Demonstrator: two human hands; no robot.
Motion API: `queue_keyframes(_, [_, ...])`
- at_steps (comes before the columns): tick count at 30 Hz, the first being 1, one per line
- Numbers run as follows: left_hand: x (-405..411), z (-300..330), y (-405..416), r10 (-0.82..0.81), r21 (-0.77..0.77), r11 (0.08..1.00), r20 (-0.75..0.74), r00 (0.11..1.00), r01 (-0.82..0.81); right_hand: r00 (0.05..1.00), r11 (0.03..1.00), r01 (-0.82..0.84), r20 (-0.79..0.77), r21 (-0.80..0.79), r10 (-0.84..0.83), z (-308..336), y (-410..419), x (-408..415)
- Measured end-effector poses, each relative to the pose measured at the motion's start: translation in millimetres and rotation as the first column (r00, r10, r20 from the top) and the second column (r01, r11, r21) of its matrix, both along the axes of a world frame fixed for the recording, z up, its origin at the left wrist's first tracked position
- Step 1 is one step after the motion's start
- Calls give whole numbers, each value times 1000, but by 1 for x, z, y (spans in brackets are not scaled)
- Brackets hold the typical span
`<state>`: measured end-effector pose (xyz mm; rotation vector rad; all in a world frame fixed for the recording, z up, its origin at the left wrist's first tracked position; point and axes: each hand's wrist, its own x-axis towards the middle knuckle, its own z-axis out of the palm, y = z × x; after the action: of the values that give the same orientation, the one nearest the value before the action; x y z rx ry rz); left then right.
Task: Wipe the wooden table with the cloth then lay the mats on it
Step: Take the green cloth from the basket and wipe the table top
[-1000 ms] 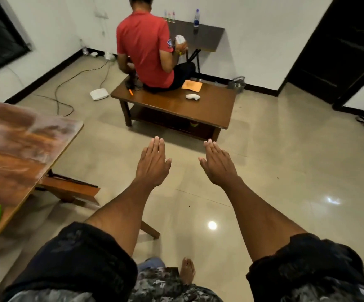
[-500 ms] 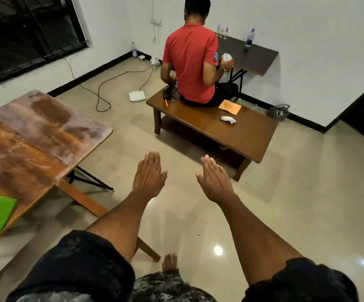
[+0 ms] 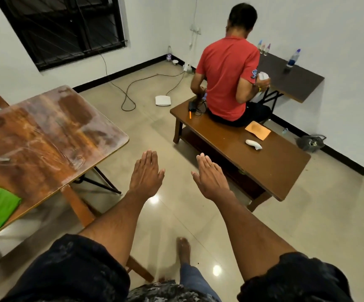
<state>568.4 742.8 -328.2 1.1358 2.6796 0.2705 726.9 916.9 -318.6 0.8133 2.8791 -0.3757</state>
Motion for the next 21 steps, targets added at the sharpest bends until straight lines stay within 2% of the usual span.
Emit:
queue_keyframes(7, [-66,1,24,191,-13,982,-26,981,-191,984,984,-175,-33,-12,175,1,60,-97])
queue_keyframes(11, [-97,10,29,298,-5,954,-58,953,-299,943,943,-332,-34,7,332,0,73,-154])
queue_keyframes(16, [-117,10,3,446,-5,895,-17,895,-447,877,877,-480,0,-5,480,-9,55,-211])
queue_keyframes(21, [-128,-3,-49,579,-109,810,-8,815,-576,796,795,-605,15,-34,606,-26,18,-258])
